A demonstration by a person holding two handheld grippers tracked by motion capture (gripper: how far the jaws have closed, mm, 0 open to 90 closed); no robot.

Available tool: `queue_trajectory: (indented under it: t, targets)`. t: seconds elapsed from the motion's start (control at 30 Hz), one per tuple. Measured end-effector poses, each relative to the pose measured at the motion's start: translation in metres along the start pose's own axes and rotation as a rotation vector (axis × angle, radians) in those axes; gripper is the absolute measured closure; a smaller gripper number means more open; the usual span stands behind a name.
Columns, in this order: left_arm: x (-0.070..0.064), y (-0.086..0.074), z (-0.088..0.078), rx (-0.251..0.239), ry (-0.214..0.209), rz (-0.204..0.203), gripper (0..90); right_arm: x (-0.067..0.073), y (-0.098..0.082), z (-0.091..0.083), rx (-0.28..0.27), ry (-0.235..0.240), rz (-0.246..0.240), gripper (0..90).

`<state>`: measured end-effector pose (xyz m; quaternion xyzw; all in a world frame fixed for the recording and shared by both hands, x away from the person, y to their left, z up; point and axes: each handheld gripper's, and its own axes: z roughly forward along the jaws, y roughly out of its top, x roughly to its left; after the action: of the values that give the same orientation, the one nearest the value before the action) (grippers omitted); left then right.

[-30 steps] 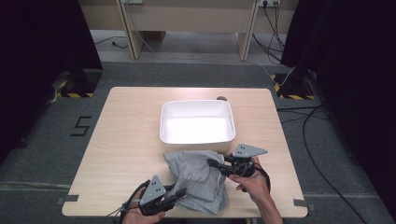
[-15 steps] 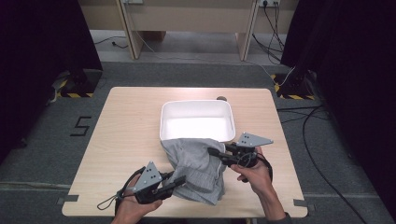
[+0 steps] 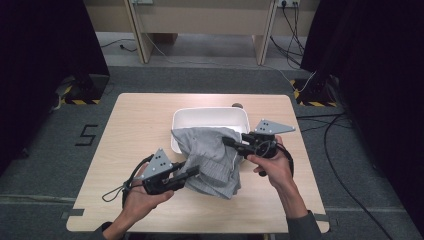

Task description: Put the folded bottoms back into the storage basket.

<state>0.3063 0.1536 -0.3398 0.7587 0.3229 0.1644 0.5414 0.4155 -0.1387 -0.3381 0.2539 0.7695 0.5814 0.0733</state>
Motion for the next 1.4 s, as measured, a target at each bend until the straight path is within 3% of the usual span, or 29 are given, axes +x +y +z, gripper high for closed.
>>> queue_trajectory:
  t: [0.27,0.47,0.53,0.9,1.1,1.3,1.4]
  targets:
    - [0.014,0.030,0.006,-0.019,0.021,0.009,71.4,-0.008,0.036,0.002,0.001,-0.032,-0.029,69.7]
    - [0.025,0.042,0.012,-0.020,0.041,0.006,71.4,-0.012,0.049,0.007,0.008,-0.052,-0.029,69.7]
    - [0.031,0.045,0.017,-0.018,0.055,-0.003,71.4,-0.019,0.053,0.013,-0.004,-0.068,-0.039,69.7]
    - [0.056,0.052,0.047,-0.002,0.090,-0.045,71.4,-0.044,0.066,0.036,0.049,-0.126,-0.058,69.7]
    - [0.074,0.053,0.067,0.000,0.106,-0.092,71.4,-0.059,0.069,0.046,0.068,-0.150,-0.052,69.7]
    - [0.091,0.039,0.088,0.035,0.131,-0.135,71.4,-0.085,0.062,0.062,0.108,-0.188,-0.015,69.7]
    - [0.095,0.033,0.095,0.054,0.142,-0.134,71.3,-0.094,0.054,0.069,0.130,-0.205,0.008,69.7]
